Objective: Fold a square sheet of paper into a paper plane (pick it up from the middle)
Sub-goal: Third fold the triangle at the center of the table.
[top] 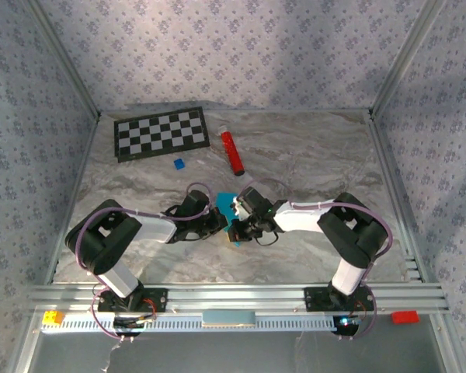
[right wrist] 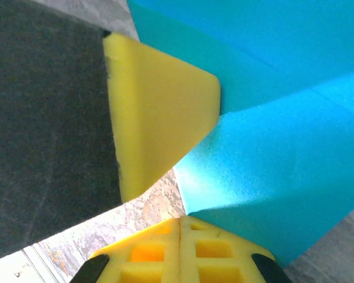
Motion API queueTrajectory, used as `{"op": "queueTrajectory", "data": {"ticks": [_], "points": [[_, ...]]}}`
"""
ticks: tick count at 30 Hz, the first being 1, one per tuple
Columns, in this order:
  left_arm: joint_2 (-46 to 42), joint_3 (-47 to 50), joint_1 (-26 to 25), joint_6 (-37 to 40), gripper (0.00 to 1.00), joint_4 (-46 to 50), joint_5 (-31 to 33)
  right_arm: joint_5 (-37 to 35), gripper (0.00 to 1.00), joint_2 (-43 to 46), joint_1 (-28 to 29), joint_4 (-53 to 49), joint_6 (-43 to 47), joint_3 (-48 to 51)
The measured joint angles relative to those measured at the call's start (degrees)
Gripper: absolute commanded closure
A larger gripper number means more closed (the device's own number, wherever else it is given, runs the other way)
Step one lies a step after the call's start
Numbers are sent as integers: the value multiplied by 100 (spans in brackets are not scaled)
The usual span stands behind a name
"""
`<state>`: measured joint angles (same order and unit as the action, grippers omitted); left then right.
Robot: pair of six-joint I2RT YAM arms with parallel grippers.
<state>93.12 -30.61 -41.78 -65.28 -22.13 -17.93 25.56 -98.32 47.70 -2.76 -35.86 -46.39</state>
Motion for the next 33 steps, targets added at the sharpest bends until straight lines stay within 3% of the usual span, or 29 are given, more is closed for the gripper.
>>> {"op": "queueTrajectory", "data": {"ticks": [17, 24, 33], "points": [[0, 7, -4, -184, 100, -15, 66, 315, 96, 684, -13, -83, -118, 778], [-44, 111, -240, -481, 100, -201, 433, 326, 97, 1576, -109, -262, -584, 693], [-44, 138, -721, -885, 100, -350, 1034, 293, 98, 529, -282, -186, -820, 236]]}}
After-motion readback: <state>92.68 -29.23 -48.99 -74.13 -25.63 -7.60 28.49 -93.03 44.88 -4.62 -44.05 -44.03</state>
